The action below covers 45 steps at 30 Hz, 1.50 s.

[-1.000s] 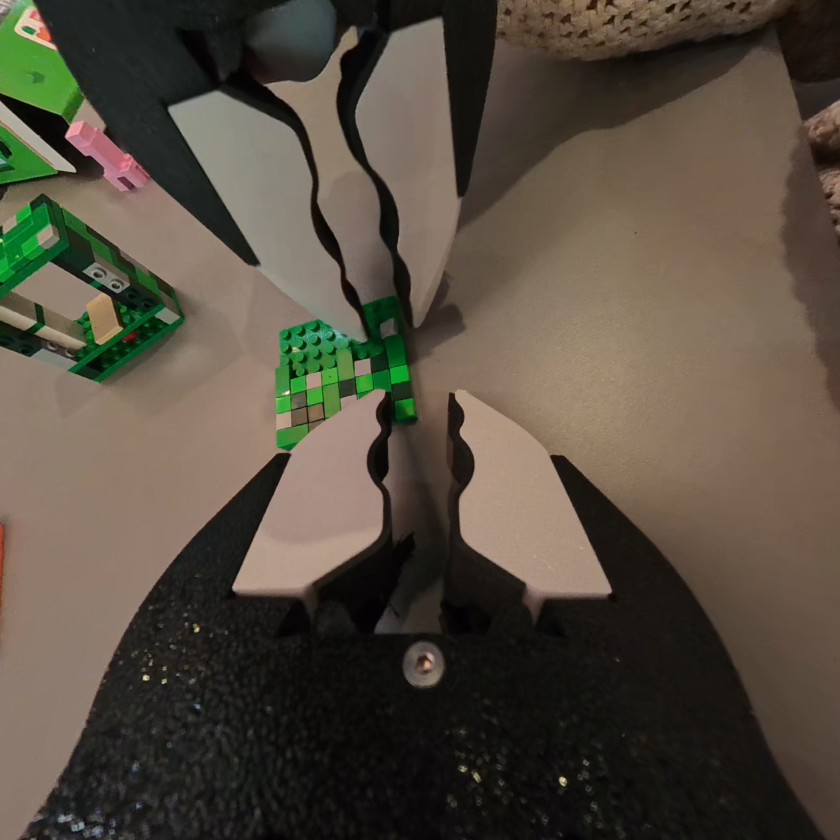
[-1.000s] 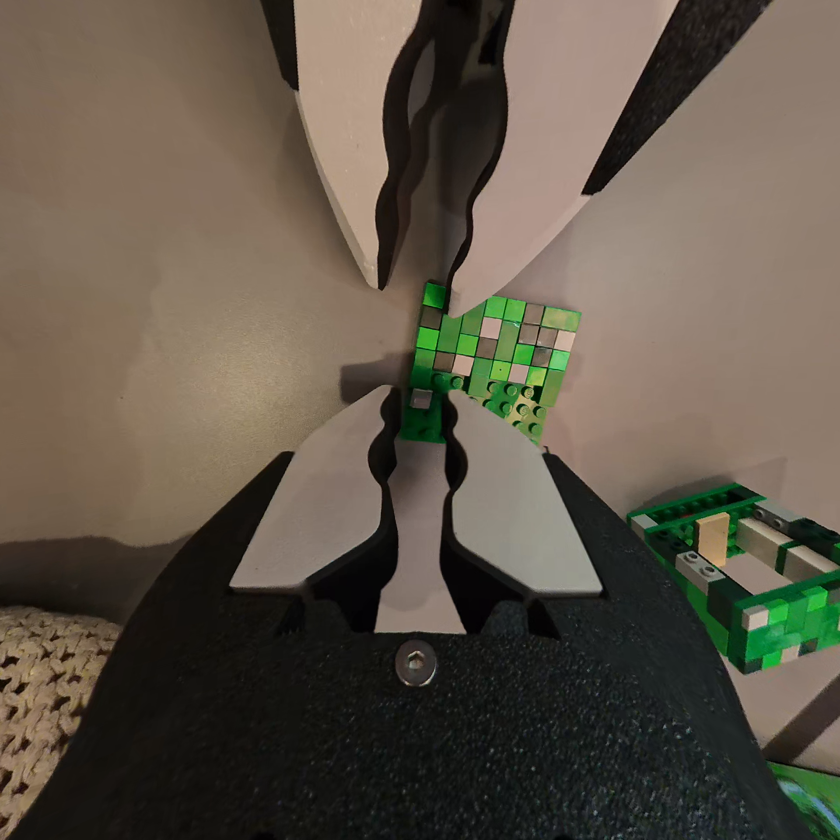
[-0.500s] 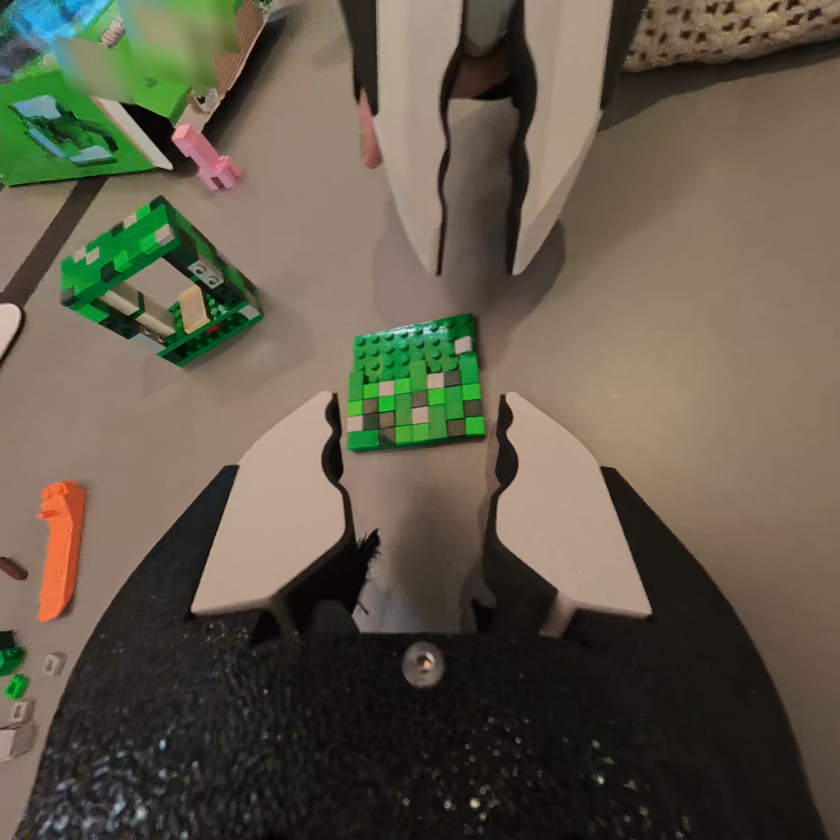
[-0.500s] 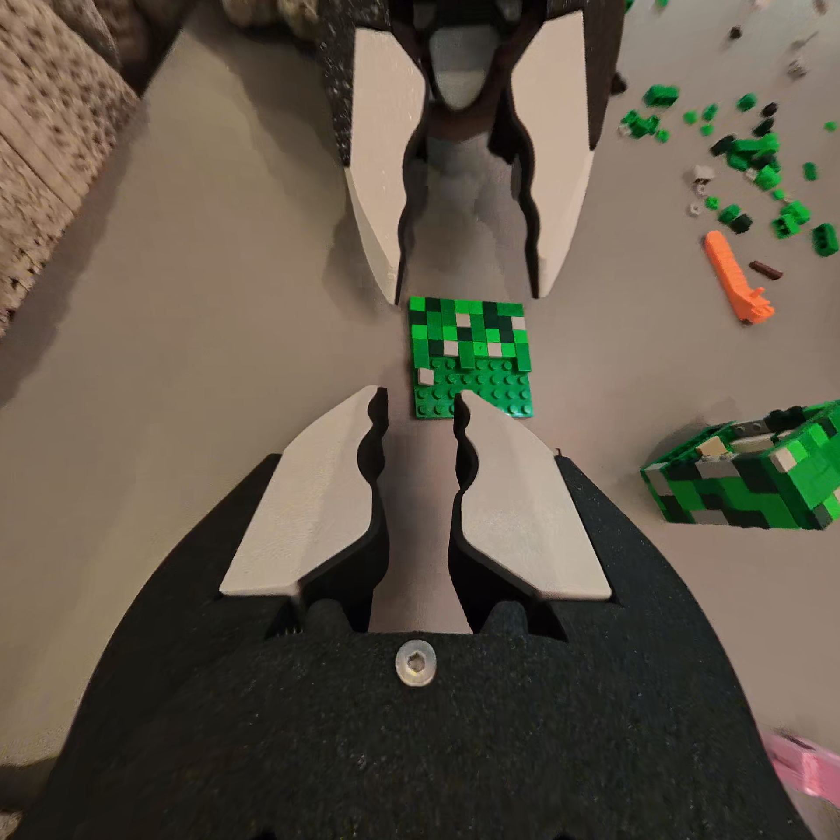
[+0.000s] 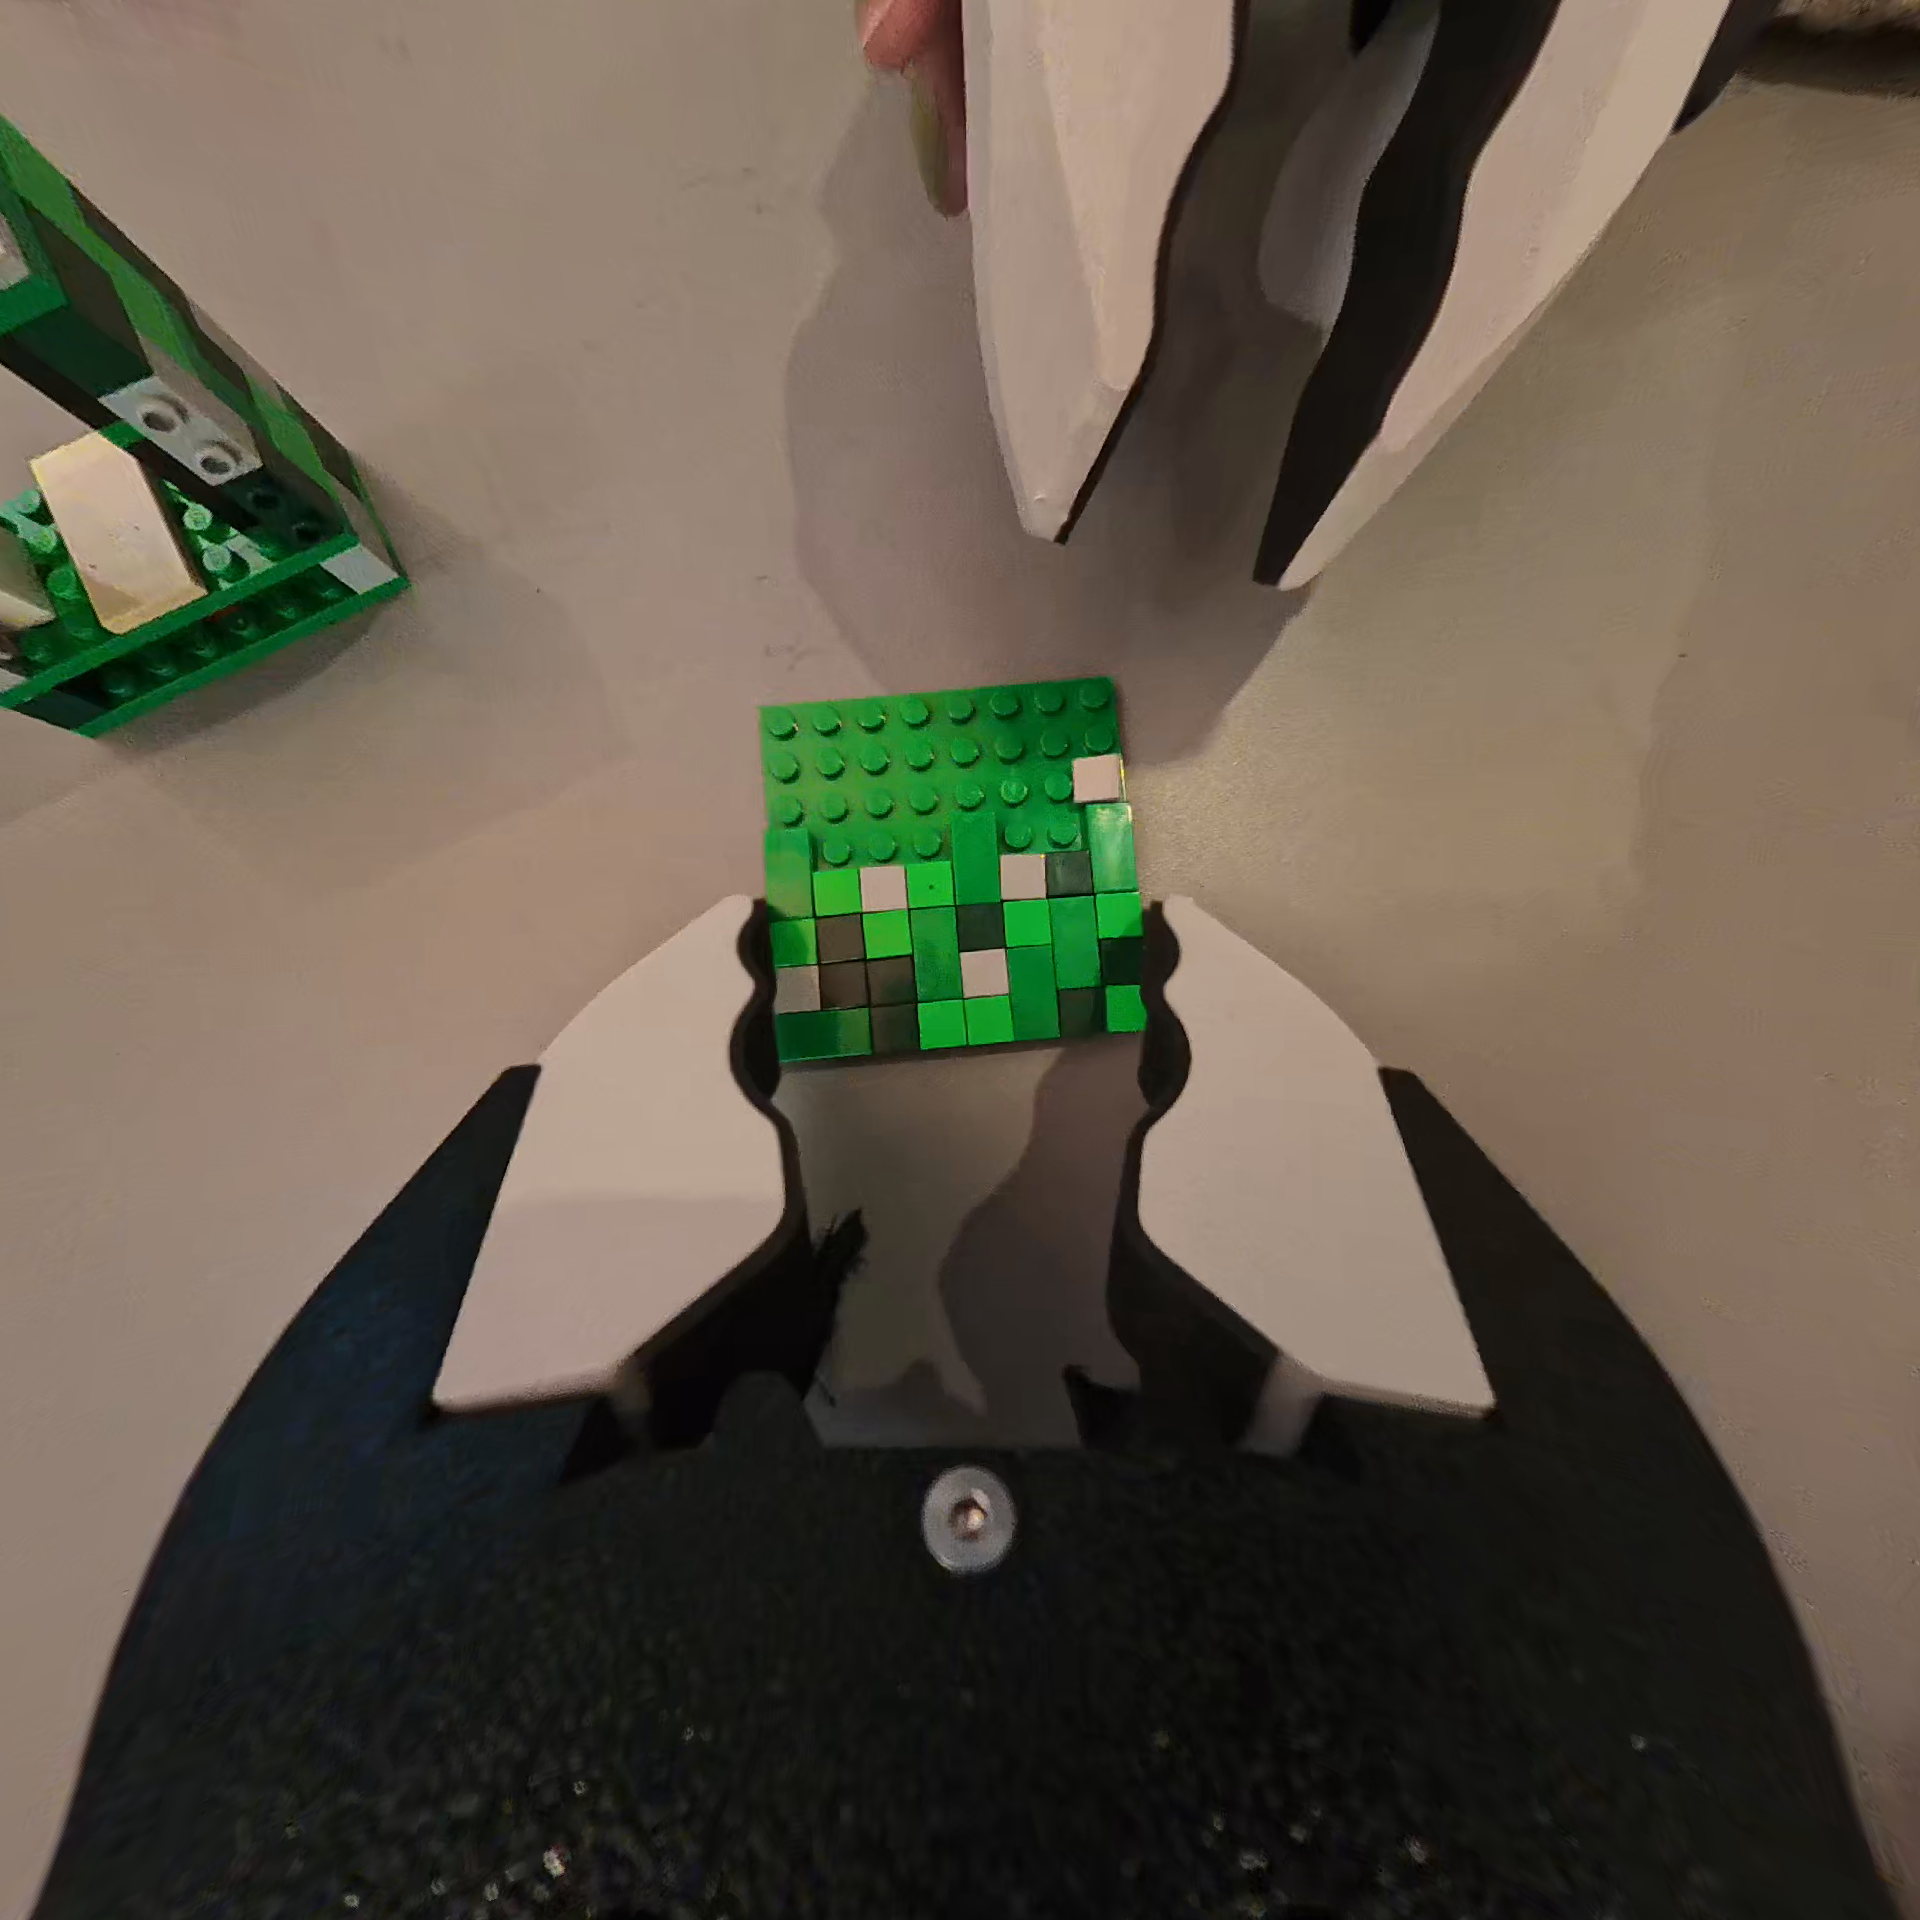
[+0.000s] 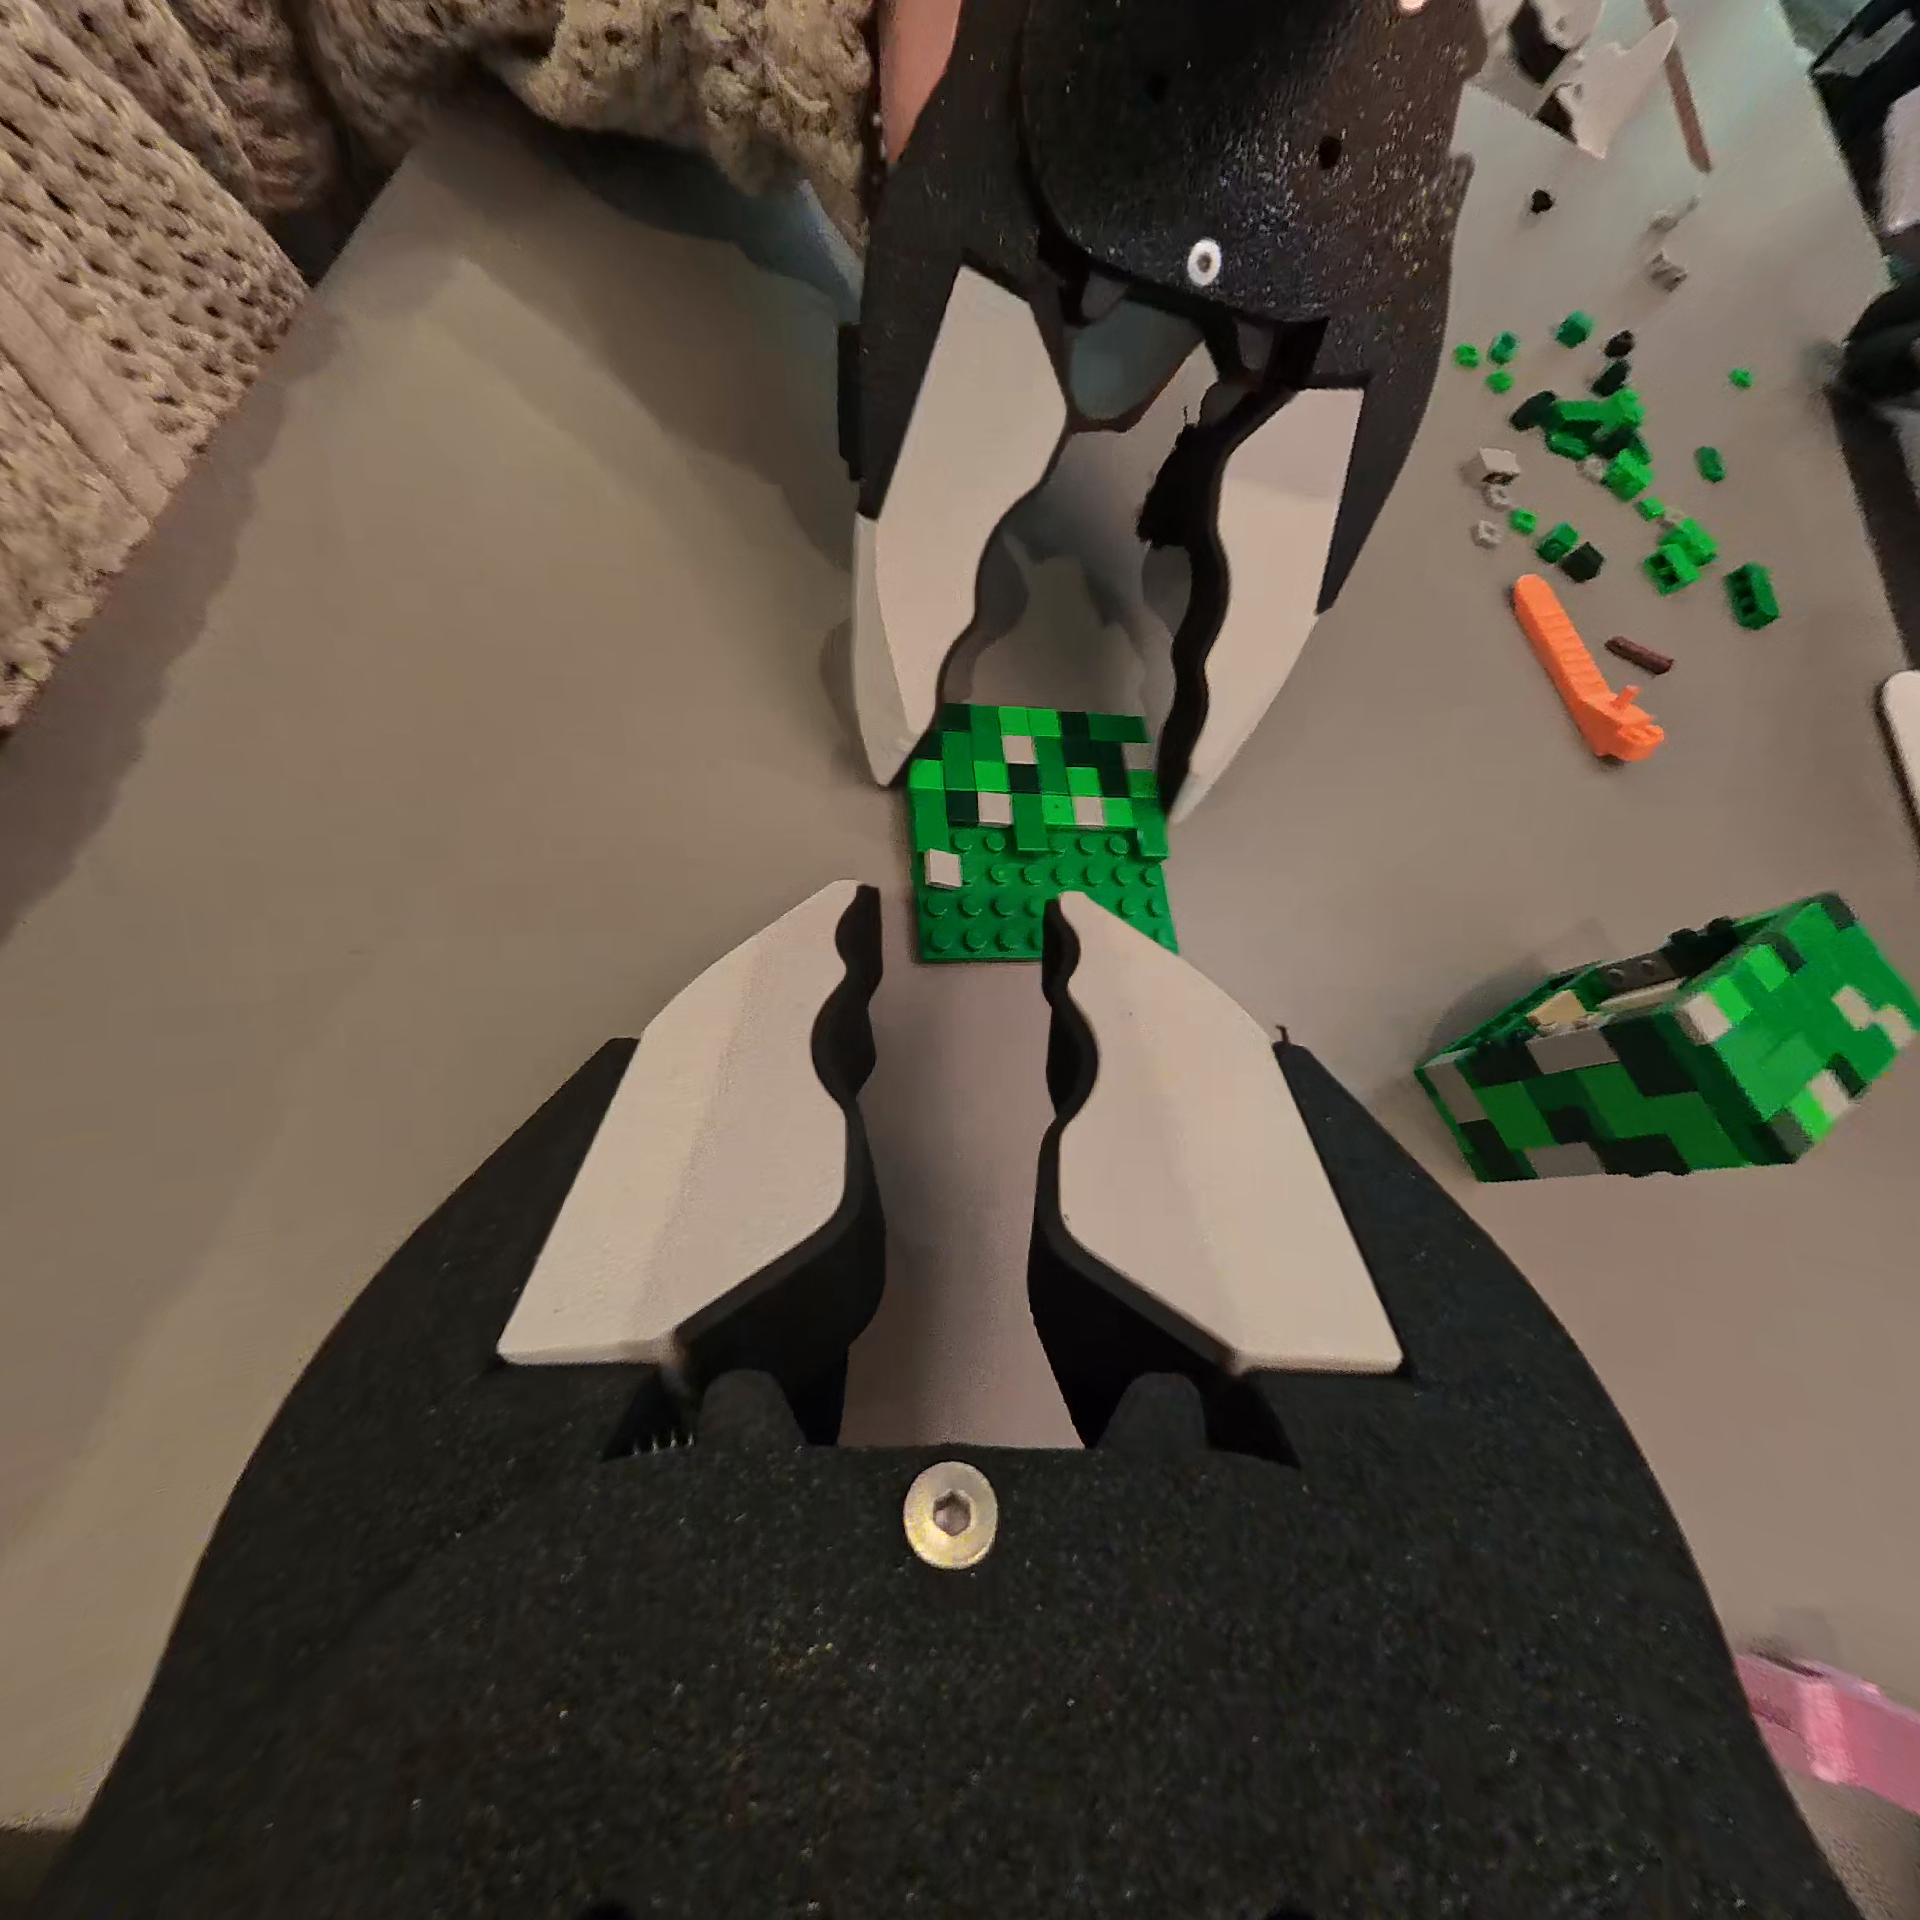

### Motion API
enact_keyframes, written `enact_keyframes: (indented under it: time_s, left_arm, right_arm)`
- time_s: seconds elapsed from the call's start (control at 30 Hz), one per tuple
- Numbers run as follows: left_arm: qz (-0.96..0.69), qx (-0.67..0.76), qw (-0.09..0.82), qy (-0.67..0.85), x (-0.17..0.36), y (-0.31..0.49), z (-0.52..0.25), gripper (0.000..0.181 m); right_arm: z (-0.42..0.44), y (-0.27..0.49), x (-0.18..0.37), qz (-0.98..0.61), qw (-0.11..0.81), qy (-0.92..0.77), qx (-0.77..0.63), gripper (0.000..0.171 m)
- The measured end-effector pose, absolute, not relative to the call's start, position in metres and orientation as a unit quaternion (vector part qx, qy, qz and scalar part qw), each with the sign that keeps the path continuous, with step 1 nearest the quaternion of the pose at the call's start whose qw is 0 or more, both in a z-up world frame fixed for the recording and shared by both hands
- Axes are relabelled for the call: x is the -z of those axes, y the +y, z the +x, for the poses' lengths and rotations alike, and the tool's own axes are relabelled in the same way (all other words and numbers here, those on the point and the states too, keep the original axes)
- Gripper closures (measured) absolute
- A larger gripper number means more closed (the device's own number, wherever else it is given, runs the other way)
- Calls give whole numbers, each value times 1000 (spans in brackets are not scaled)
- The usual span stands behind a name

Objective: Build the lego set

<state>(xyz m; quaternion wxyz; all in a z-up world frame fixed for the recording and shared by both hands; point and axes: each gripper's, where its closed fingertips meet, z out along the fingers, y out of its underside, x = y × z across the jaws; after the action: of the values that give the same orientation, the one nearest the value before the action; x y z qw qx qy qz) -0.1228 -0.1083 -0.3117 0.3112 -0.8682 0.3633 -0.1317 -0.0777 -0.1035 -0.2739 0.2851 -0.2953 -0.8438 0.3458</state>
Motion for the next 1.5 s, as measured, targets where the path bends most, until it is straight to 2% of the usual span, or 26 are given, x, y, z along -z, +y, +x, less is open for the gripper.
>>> enact_keyframes:
  time_s: [0.23, 0.57, 0.77, 1.1, 1.5]
  left_arm:
    - [-868, 153, 335, 333, 309, -106, -124, 114]
    - [-860, 142, 379, 311, 288, -100, -135, 114]
    - [-864, 141, 374, 304, 292, -101, -140, 114]
    - [-862, 181, 385, 275, 293, -101, -141, 114]
    - [-872, 191, 368, 260, 304, -102, -144, 115]
  right_arm:
    - [-86, -109, 273, -213, 405, -853, -249, 141]
    - [-101, -108, 272, -120, 527, -834, -116, 140]
    - [-103, -108, 289, -135, 495, -851, -109, 140]
    - [-114, -104, 295, -177, 491, -848, -94, 145]
    - [-120, -99, 302, -188, 504, -842, -34, 163]
